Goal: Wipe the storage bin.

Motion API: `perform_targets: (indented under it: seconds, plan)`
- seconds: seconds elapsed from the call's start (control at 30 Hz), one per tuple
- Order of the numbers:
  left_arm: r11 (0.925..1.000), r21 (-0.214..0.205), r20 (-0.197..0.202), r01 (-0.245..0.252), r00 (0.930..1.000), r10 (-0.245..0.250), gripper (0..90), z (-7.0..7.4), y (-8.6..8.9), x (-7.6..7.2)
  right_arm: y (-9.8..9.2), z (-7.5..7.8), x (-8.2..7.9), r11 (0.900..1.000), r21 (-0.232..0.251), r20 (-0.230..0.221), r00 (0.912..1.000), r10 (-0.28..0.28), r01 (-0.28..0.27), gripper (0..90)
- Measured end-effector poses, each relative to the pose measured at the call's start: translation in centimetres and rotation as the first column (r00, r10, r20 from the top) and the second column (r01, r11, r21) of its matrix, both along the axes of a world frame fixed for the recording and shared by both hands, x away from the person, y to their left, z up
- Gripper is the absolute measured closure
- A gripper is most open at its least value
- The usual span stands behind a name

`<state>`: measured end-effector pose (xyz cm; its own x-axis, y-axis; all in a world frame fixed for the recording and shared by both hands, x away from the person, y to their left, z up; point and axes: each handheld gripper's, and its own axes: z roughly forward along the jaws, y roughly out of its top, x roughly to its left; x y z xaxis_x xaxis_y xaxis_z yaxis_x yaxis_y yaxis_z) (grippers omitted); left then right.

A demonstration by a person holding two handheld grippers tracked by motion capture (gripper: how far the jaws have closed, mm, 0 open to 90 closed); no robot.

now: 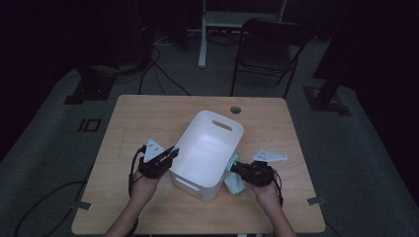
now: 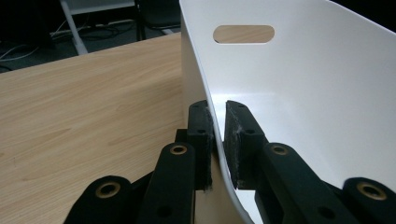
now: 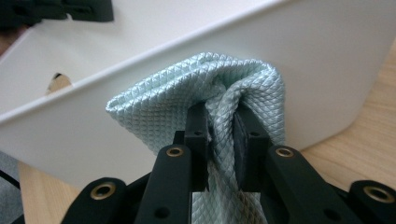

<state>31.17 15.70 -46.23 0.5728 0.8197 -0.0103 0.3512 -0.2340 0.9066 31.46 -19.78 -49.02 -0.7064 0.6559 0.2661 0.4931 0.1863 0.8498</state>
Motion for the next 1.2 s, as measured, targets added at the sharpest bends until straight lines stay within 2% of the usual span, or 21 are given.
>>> perform_targets:
  seconds: [0.5,0.7,0.8,0.93,1.07,1.1,1.13,1.2]
  plan:
    - [1.0,-0.001,-0.001,-0.004,1.0,0.004,81.1,0.0,0.0,0.0,-0.2,-2.8,1.3,0.9992,-0.039,-0.094,0.9955,-0.016,0.012,77.9]
    - [1.0,0.001,-0.002,-0.007,1.0,0.007,81.1,0.0,0.0,0.0,-0.1,-4.3,2.0,0.9968,-0.078,-0.139,0.9898,-0.031,0.02,78.0]
    - [0.9999,-0.002,-0.002,-0.013,0.9999,0.013,81.0,0.0,0.0,0.0,-0.1,-4.7,2.2,0.9968,-0.076,-0.163,0.986,-0.036,0.024,78.0]
    - [0.9998,0.003,-0.002,-0.021,0.9998,0.021,81.0,0.0,-0.1,0.0,0.1,-4.3,2.0,0.9936,-0.11,-0.15,0.9877,-0.044,0.027,78.2]
    - [0.9996,0.005,-0.005,-0.027,0.9996,0.027,81.2,0.1,-0.2,-0.1,0.0,-3.3,1.7,0.9955,-0.091,-0.125,0.9914,-0.037,0.026,78.2]
    - [0.9997,0.004,-0.005,-0.022,0.9997,0.022,81.2,0.0,-0.1,0.0,-0.1,-2.8,1.6,0.9965,-0.08,-0.11,0.9935,-0.031,0.023,78.2]
    - [0.9998,0.003,-0.005,-0.021,0.9998,0.021,81.2,0.0,-0.1,0.0,-0.5,-1.4,1.3,0.9997,-0.021,-0.074,0.9972,-0.017,0.015,78.2]
    - [0.9999,0.005,-0.005,-0.015,0.9999,0.015,81.2,0.0,-0.1,0.0,-0.8,-0.1,1.1,0.9996,0.028,-0.033,0.9994,-0.009,0.009,78.2]
